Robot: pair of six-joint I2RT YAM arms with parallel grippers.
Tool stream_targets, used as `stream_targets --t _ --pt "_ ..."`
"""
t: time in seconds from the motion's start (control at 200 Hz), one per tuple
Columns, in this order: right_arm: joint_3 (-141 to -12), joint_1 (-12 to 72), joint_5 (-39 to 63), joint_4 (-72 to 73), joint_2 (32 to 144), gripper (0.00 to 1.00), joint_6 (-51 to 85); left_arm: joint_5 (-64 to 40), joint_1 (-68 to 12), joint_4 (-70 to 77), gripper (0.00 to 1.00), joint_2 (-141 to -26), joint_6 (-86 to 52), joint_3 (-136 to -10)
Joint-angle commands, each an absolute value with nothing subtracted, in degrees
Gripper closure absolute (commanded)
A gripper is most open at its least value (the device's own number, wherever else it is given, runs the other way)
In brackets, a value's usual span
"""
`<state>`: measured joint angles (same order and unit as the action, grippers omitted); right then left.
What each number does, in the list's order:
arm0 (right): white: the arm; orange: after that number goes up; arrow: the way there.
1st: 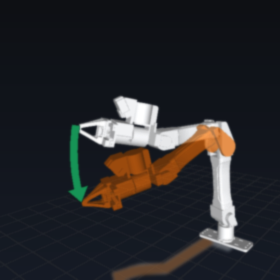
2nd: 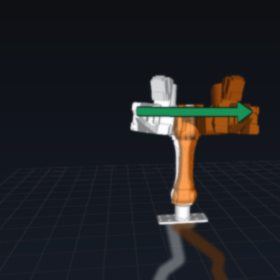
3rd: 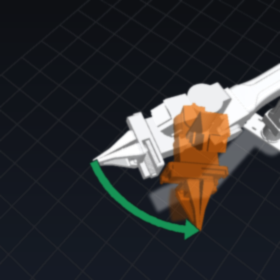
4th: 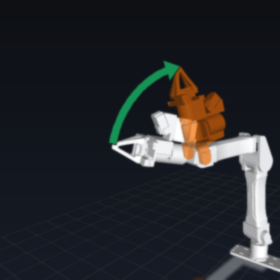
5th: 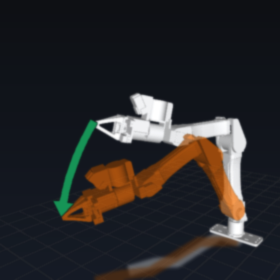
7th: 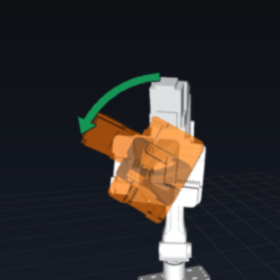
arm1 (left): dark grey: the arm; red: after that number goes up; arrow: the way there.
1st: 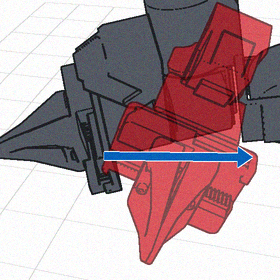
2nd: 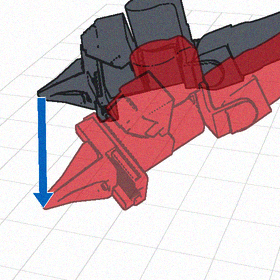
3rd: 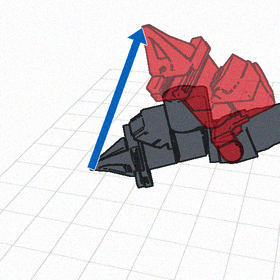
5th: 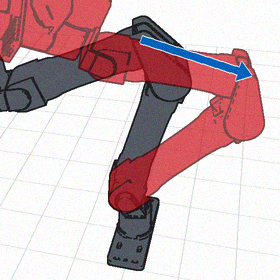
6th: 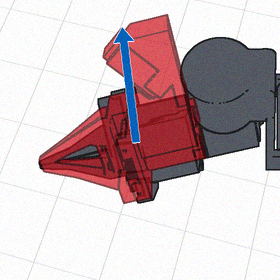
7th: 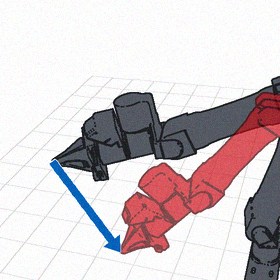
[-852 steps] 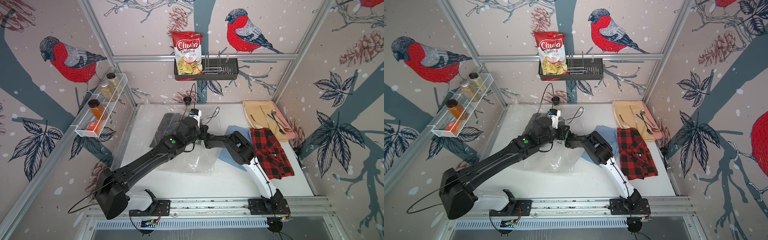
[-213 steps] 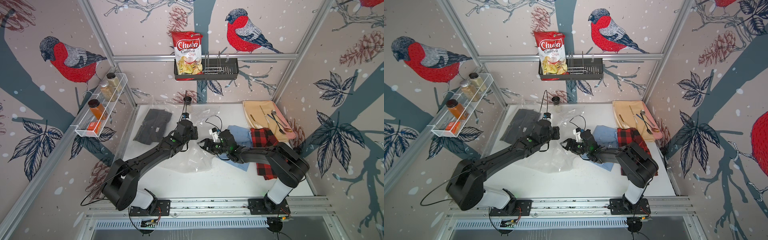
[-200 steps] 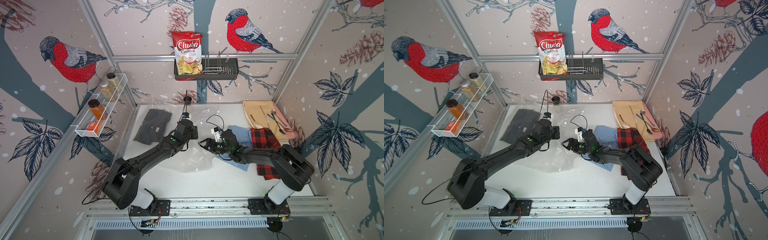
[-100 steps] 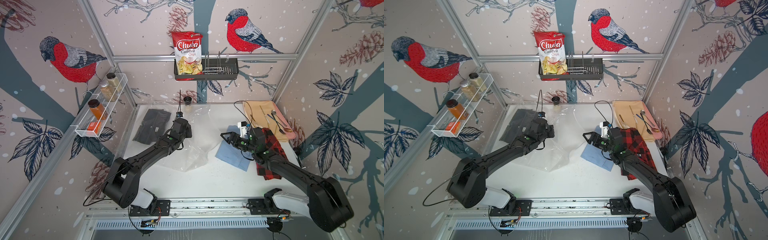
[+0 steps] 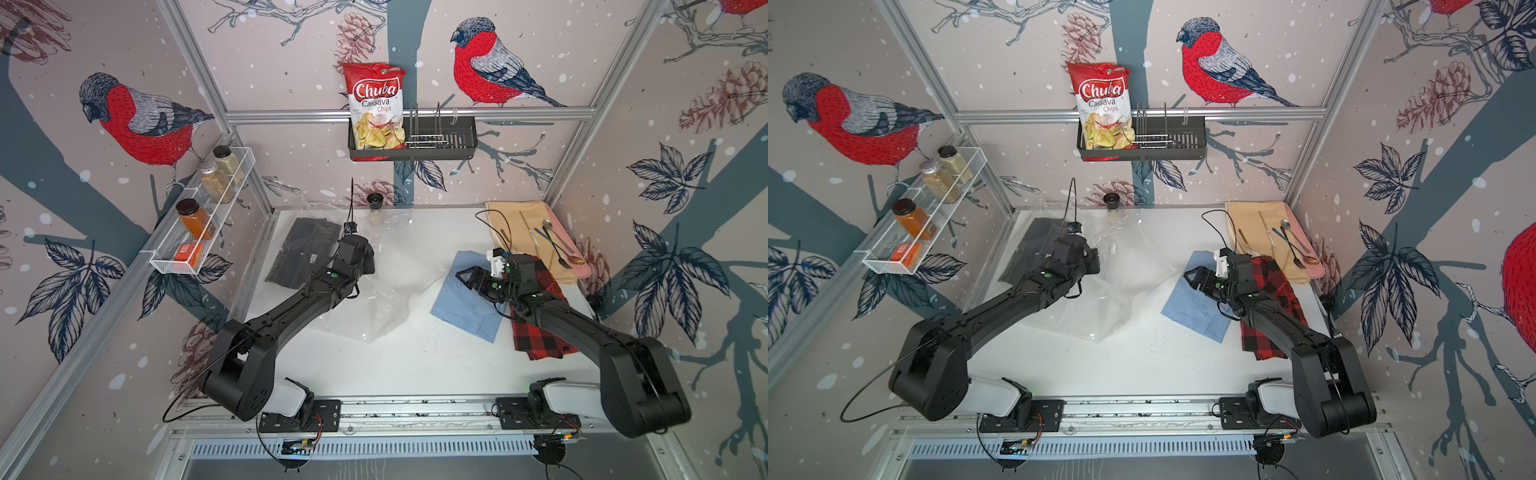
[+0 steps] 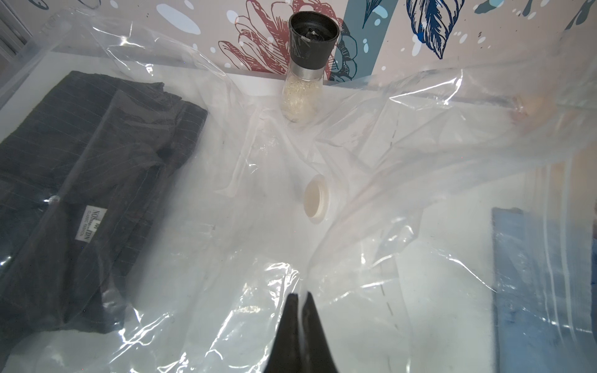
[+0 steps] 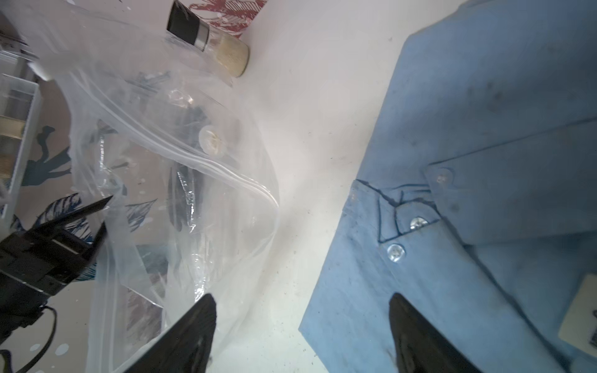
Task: Place the folded shirt into the vacuum bag
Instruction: Adjust the shirt at the center of the board.
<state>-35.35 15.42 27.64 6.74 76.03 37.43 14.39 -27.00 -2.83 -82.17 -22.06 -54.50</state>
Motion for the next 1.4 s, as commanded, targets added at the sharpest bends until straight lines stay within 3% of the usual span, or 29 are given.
stream_targets --t 0.0,0.115,0.525,0.906,1.131,1.396 --pt "-37.24 16.5 26.57 6.48 79.11 0.17 35.1 9.81 -26.8 -3.48 1.0 -81.78 -21.8 -55.68" --pt "-39.76 18.76 24.2 5.45 83.08 0.18 34.47 4.27 -27.53 -3.09 1.0 -82.82 -23.3 -56.7" --pt "-35.93 24.54 17.95 6.42 88.32 0.25 36.84 3.81 -33.18 -0.92 1.0 -89.63 -24.41 -59.3" --pt "-28.47 25.93 8.39 -3.21 74.51 0.25 38.73 3.58 -34.28 -0.18 1.0 -93.64 -24.19 -60.6" --pt "-33.57 25.91 8.9 -6.67 68.1 0.24 36.02 0.11 -35.36 0.8 1.0 -95.05 -24.43 -61.47" --pt "-44.64 24.32 4.91 -8.22 79.35 0.28 32.07 -6.26 -38.68 3.96 1.0 -97.96 -26.95 -62.79"
